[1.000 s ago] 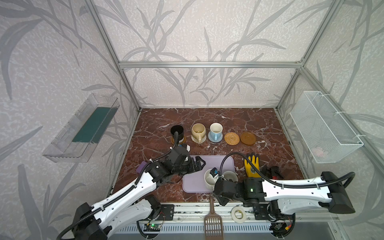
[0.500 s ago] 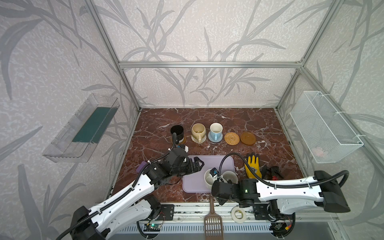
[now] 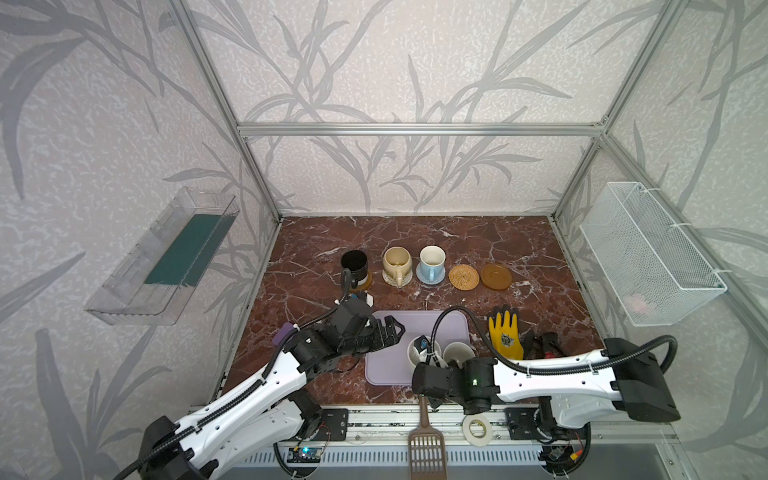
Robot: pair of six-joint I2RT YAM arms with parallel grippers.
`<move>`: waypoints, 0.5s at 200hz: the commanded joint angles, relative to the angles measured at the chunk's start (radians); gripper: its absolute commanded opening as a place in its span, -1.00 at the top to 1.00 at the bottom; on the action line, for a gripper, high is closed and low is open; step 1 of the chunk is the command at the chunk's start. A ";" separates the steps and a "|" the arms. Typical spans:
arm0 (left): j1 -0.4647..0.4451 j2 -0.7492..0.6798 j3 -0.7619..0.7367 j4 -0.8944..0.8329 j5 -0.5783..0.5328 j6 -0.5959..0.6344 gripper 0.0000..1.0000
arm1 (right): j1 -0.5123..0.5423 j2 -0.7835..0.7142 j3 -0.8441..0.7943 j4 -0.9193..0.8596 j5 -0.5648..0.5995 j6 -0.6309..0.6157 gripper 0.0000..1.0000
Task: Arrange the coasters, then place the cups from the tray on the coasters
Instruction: 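Lower the right gripper into the speckled white mug and grip its rim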
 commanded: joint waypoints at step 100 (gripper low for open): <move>0.008 -0.064 -0.044 -0.036 -0.051 -0.035 -0.95 | -0.053 0.101 0.093 -0.012 0.058 -0.032 0.32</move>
